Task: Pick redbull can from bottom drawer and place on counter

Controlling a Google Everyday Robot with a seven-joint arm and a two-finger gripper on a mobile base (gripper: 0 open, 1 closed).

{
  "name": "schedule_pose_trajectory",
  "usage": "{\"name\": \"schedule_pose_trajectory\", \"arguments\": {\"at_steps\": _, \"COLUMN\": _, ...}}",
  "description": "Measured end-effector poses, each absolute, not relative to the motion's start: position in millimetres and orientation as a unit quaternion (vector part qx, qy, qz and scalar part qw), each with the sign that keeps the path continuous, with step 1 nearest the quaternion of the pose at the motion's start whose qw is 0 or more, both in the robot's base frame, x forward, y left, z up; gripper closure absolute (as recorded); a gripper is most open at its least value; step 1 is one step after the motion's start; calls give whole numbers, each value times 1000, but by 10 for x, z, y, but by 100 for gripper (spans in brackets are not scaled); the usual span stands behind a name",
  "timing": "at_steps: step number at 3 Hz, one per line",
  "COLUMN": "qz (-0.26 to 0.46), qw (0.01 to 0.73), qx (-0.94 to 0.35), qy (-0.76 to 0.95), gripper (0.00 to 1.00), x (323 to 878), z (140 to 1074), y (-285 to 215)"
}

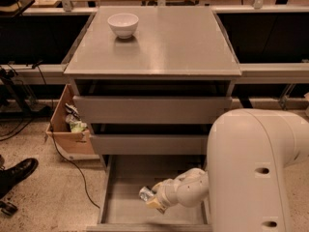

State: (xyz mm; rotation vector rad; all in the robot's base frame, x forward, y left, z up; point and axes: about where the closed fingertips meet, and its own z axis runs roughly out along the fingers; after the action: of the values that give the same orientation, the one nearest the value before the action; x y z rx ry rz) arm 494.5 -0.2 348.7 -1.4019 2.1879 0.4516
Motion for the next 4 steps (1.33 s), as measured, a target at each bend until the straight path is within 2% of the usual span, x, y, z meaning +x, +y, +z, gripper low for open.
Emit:
{"name": "schedule_pose_trajectory", "arguments": {"at_steps": 2, "qz": 103, "qw": 238, "qx": -592, "qy": 763, "gripper": 100, "x": 4859, "z": 4369, "y": 0}}
{"name": "schedule_pose_trajectory", "arguments": {"at_steps": 3, "qz": 72, "qw": 300, "qx": -632, "qy": 711, "gripper": 100, "x": 4912, "z": 5265, "y": 247}}
{"name": "schedule_pose_trajectory", "arguments": {"at_steps": 4, "qz": 65, "qw": 311, "qx": -631, "qy": 708, "gripper": 100, "x": 4960, "z": 5393, "y": 247}}
